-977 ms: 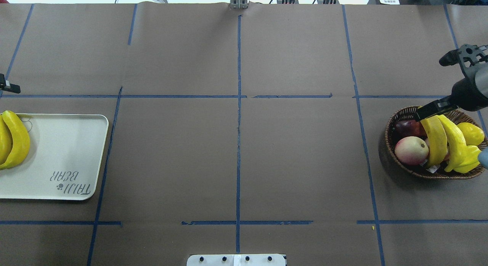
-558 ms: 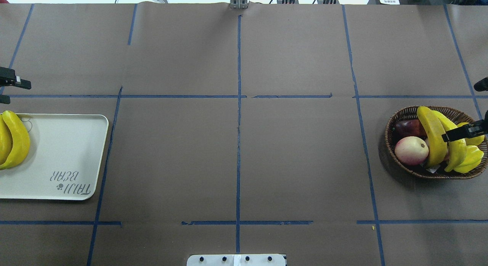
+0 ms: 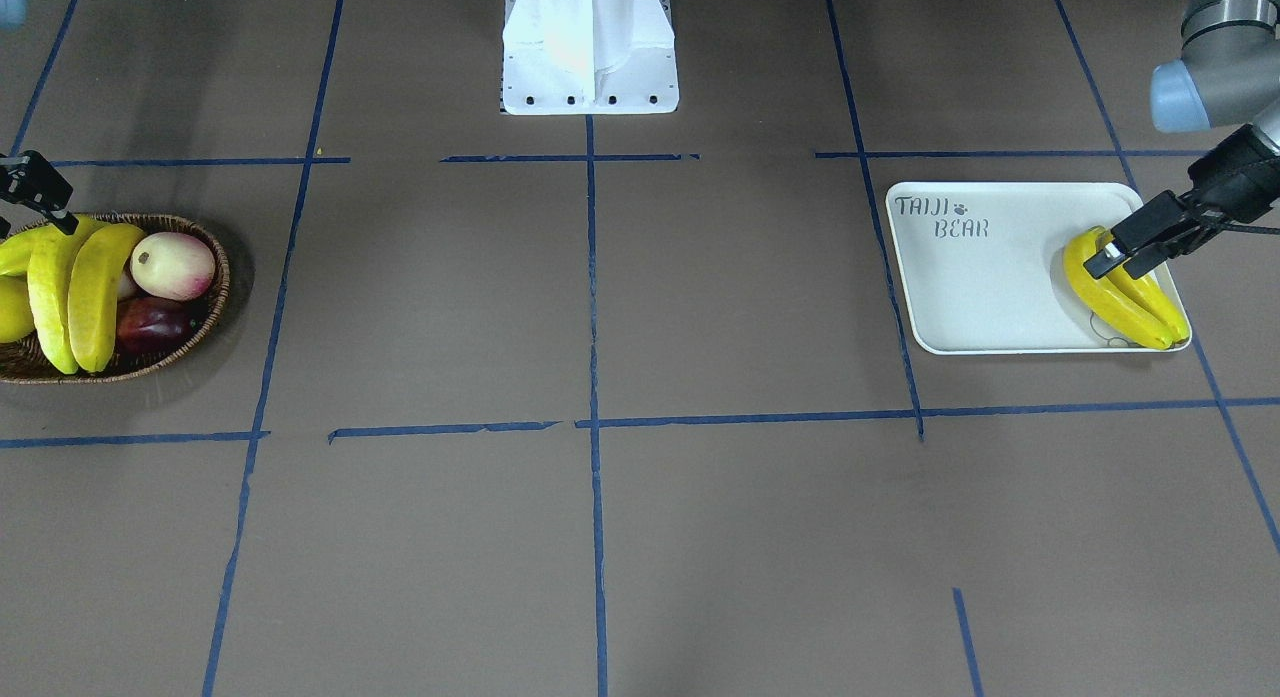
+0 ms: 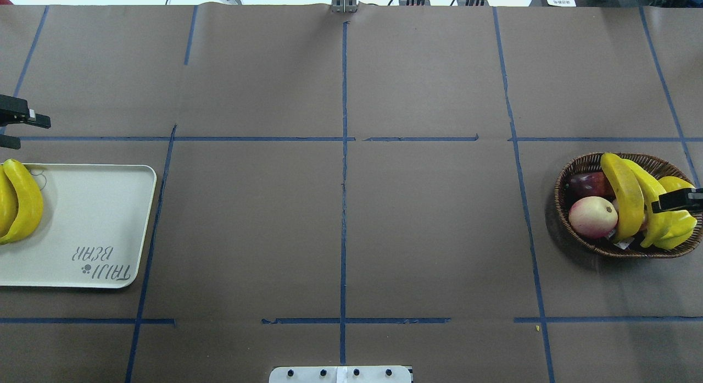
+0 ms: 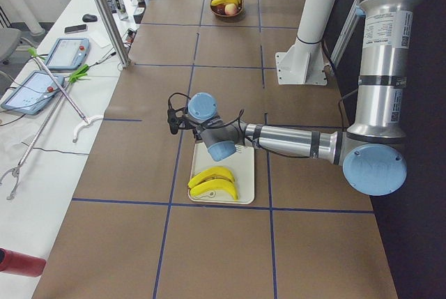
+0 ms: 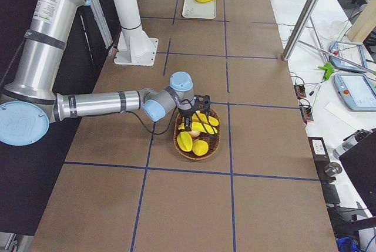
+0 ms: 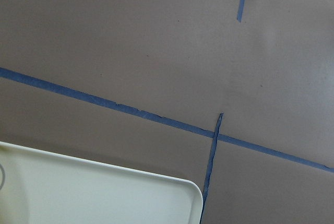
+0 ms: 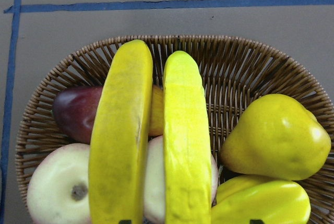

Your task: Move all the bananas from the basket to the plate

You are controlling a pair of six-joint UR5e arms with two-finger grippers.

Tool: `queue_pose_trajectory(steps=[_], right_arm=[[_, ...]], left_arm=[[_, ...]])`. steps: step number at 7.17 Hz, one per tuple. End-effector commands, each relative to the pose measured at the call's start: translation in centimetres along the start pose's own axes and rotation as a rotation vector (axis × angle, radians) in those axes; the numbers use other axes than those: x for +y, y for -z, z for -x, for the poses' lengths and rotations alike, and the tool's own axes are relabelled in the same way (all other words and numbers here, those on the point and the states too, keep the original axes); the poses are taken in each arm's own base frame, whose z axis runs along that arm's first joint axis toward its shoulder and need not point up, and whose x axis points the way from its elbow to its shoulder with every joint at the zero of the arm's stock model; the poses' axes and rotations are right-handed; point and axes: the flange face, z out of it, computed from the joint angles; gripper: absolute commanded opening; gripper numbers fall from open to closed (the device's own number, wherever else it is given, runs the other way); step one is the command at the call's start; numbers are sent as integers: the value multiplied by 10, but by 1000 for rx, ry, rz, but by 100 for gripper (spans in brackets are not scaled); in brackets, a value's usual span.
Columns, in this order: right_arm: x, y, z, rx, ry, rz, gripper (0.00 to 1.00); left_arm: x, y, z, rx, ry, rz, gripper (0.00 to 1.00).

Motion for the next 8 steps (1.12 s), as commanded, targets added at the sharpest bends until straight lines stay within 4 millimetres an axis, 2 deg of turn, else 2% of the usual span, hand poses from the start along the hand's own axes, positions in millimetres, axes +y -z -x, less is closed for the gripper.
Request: queue_pose_trajectory(steps=[1, 5, 6, 7, 8], right_arm=[[0, -16, -11, 19, -12, 22, 79], [1, -34, 2, 32, 26, 42, 74], [3, -36, 3, 32, 30, 47, 65], [2, -35, 3, 32, 28, 45, 36], [2, -34, 3, 31, 29, 43, 16]], left_arm=[[0, 0, 0, 0, 0, -1, 100], [0, 1, 0, 0, 0, -1, 100], [1, 1, 1, 0, 0, -1, 100], [1, 1, 1, 0, 0, -1, 100], [1, 1, 1, 0, 0, -1, 100]])
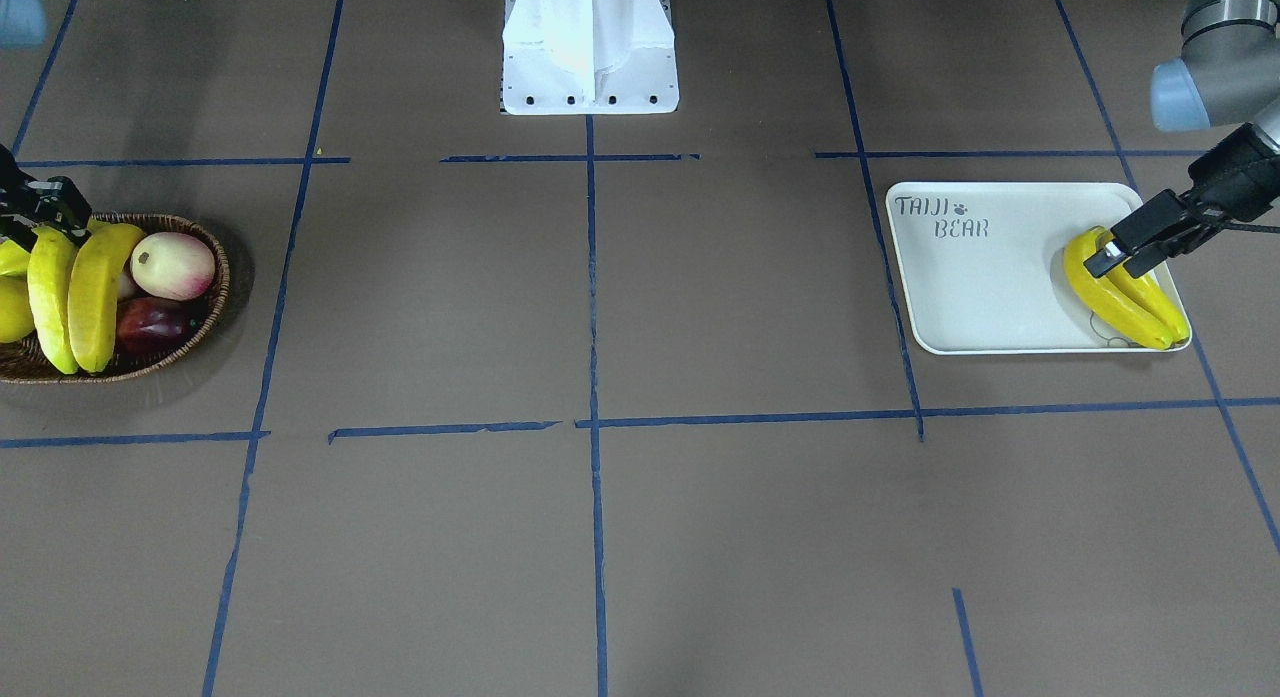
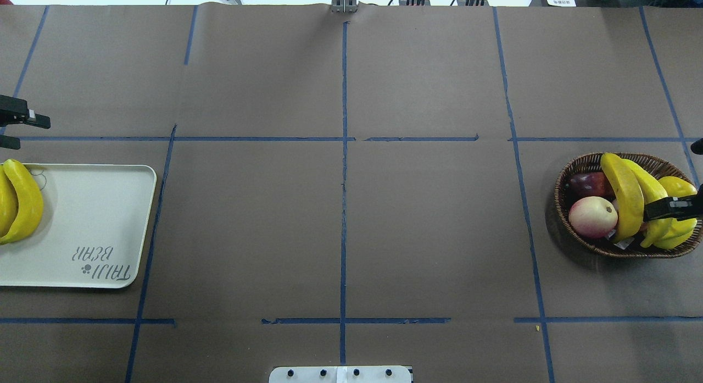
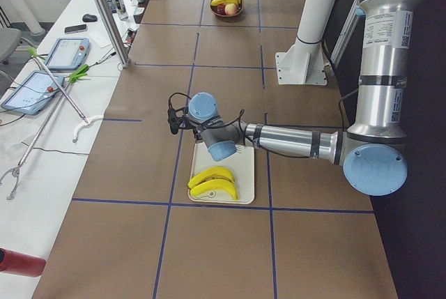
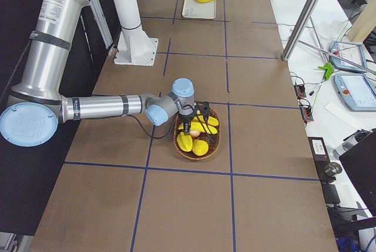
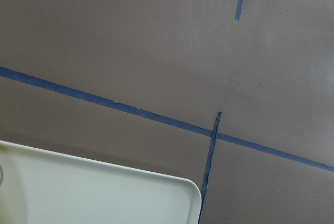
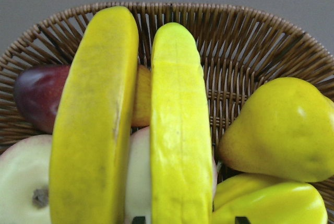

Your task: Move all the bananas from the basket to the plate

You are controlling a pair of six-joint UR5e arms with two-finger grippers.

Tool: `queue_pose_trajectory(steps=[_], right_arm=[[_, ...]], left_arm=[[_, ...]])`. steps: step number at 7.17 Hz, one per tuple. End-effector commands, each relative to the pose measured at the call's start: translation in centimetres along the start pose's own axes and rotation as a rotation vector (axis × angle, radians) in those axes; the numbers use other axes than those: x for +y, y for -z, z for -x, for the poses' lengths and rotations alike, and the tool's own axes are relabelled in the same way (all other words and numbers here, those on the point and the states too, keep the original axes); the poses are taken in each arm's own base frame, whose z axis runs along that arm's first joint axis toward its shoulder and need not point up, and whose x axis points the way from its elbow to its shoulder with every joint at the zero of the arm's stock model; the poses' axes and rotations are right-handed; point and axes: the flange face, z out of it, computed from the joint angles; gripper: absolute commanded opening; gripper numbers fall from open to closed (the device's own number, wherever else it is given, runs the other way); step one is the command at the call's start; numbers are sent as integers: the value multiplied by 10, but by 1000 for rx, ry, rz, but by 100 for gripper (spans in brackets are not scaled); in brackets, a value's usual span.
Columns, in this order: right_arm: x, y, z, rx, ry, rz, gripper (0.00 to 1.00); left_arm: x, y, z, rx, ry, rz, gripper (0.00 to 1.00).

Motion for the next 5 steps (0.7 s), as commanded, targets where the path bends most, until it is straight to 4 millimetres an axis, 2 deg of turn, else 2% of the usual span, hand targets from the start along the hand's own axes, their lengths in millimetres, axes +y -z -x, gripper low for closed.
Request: queue_pose_trajectory(steps=[1, 2, 3, 4, 5], right_arm=[[-1, 1, 2, -4, 7, -3, 2], [-3, 6, 3, -8, 9, -13, 0], [-12, 25, -8, -16, 3, -53, 0], [-21, 58, -21, -30, 25, -110, 0], [-28, 78, -28, -75, 14, -127, 0]], left_arm=[[1, 1, -1, 2, -2, -1, 100], [1, 1, -1, 2, -2, -1, 100], [1, 0, -1, 2, -3, 1, 100], [1, 0, -2, 3, -4, 0, 100], [3, -2, -4, 9, -13, 6, 100]])
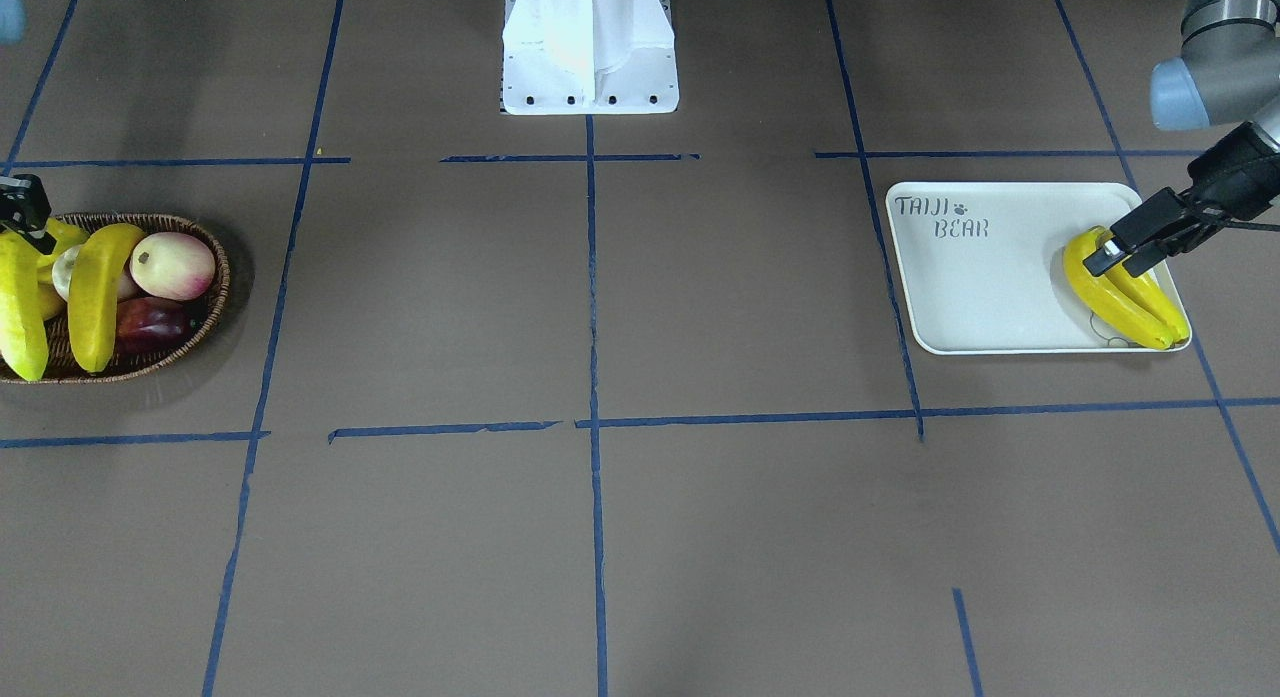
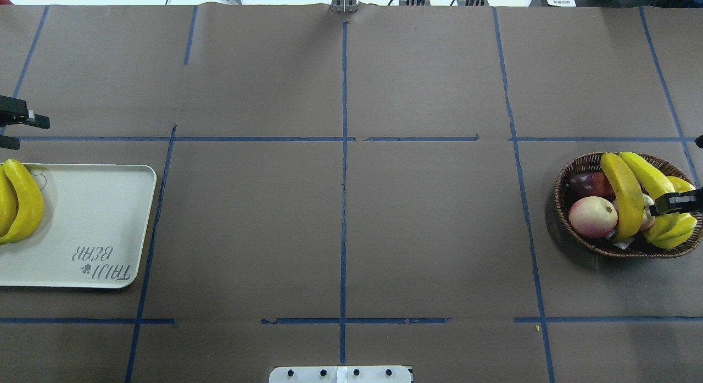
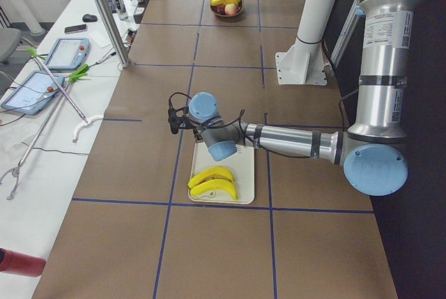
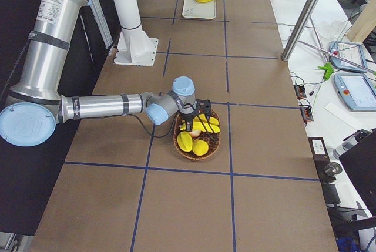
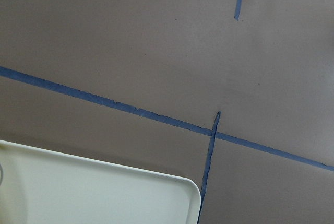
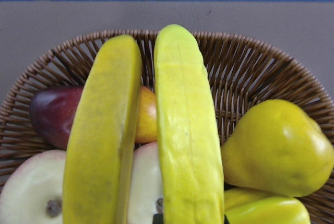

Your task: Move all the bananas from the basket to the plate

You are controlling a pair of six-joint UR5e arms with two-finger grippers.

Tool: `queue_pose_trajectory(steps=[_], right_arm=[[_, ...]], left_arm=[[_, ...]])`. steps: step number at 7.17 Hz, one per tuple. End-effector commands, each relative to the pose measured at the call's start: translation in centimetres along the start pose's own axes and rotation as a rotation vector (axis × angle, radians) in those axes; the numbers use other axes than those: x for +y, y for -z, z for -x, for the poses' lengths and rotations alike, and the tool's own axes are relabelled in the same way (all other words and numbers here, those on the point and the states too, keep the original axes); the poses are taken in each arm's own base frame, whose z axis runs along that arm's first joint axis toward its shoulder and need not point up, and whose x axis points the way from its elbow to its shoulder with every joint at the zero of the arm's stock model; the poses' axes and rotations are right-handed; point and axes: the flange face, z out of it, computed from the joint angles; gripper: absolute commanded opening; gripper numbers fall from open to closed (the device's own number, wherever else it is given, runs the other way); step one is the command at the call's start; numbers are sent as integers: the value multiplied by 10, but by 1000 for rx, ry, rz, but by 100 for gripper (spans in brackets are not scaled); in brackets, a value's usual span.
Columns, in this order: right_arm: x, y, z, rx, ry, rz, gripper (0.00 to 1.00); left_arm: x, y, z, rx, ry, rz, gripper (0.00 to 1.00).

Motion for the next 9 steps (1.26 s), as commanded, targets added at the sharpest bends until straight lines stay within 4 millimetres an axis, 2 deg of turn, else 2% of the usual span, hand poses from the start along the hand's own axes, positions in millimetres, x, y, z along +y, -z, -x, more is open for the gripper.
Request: queue_pose_trajectory(steps=[1, 2, 4, 5, 6, 7, 8, 9], right_arm=[[-37, 39, 17, -95, 35, -70, 0], [-58, 45, 42, -132, 72, -96, 0], [-78, 46, 106, -235, 168, -83, 0], [-81, 33, 154, -287, 256, -52, 3], [-94, 25, 210, -342, 329, -50, 3], [-95, 20, 258, -389, 359, -31, 2], [-103, 23, 310, -441, 342, -24, 2], [-101, 28, 358, -478, 304, -28, 2]], left_arm=[[11, -12, -13, 29, -52, 26, 100], [12, -30, -53, 71, -123, 45, 100], [18, -59, -126, 136, -186, 84, 100], [33, -85, -177, 177, -154, 142, 100], [51, -109, -222, 204, -110, 187, 100], [55, -119, -256, 232, -33, 146, 100], [84, -144, -289, 263, 15, 117, 100], [104, -162, -322, 288, 66, 107, 100]])
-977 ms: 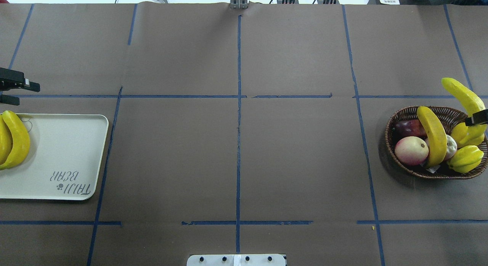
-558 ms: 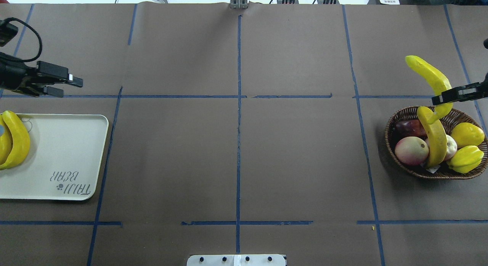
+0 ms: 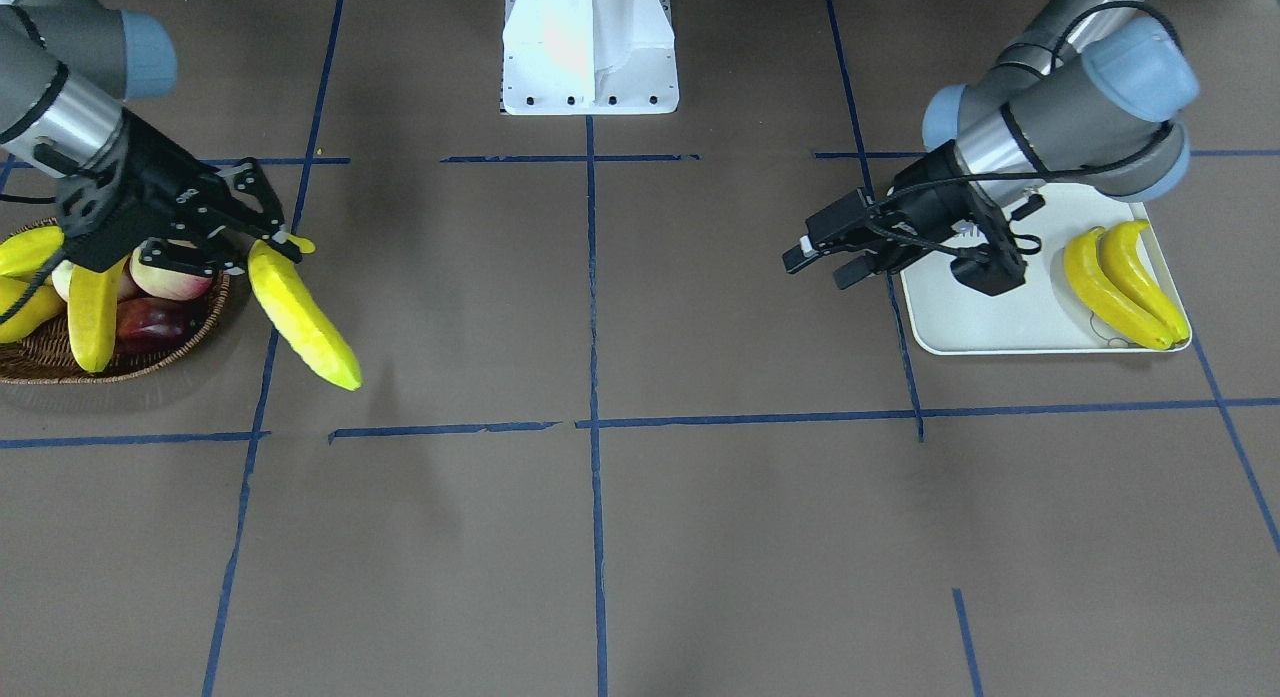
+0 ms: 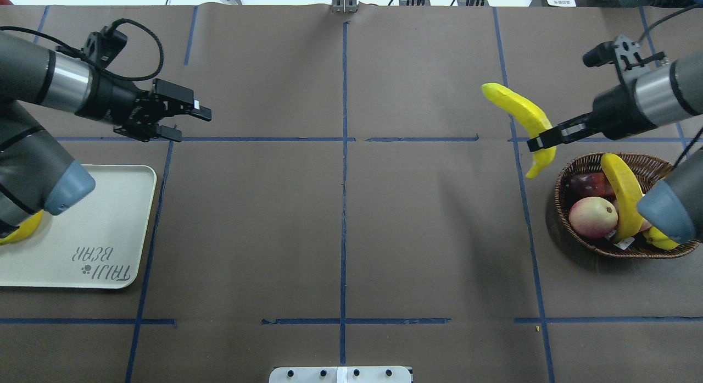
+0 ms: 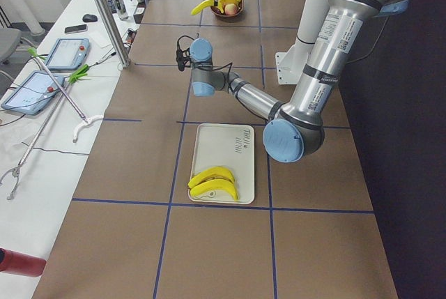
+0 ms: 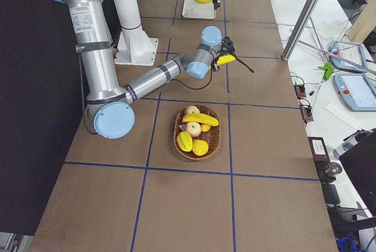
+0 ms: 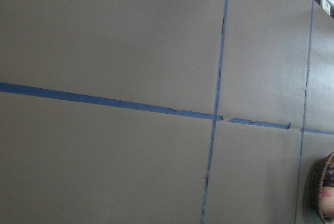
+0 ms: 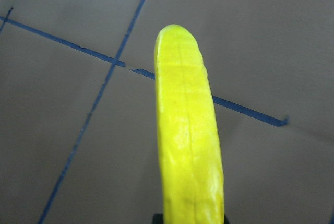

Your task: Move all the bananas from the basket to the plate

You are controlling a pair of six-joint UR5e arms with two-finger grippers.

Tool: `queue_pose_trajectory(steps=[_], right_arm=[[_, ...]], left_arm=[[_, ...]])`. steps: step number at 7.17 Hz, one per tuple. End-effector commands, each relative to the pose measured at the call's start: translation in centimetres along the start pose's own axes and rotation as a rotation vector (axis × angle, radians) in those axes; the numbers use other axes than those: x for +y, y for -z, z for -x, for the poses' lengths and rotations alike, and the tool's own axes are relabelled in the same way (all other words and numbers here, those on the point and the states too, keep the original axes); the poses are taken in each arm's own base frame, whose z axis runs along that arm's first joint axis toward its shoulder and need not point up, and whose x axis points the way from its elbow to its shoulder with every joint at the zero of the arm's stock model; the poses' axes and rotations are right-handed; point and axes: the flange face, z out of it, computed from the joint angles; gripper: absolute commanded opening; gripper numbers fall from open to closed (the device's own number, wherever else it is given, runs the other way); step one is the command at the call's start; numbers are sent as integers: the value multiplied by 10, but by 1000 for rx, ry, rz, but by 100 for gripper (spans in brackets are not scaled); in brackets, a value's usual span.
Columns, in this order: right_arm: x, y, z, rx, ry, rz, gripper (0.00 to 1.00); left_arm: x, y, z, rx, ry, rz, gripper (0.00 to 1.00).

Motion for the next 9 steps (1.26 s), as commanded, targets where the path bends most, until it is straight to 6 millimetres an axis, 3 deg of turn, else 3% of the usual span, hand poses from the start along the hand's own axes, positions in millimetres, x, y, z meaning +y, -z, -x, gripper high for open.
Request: queue_pose_trajectory(steps=[1, 2, 3, 4, 7, 9], right_arm=[[-19, -39, 88, -53, -36, -48, 2], [-14, -64, 122, -54, -65, -78, 2], [-8, -87, 156, -57, -80, -113, 2], [-4, -101, 178, -44, -71, -149, 2], [1, -111, 209, -67, -72, -163, 3], [8, -119, 218, -60, -68, -181, 3]], left_arm=[[30, -46, -57, 79, 202, -41, 100], [38, -54, -78, 109, 270, -33, 97], [47, -62, -84, 109, 286, -15, 95], [48, -63, -91, 116, 285, -13, 95], [63, -87, -116, 129, 340, -72, 95], [68, -96, -115, 124, 344, -77, 95]])
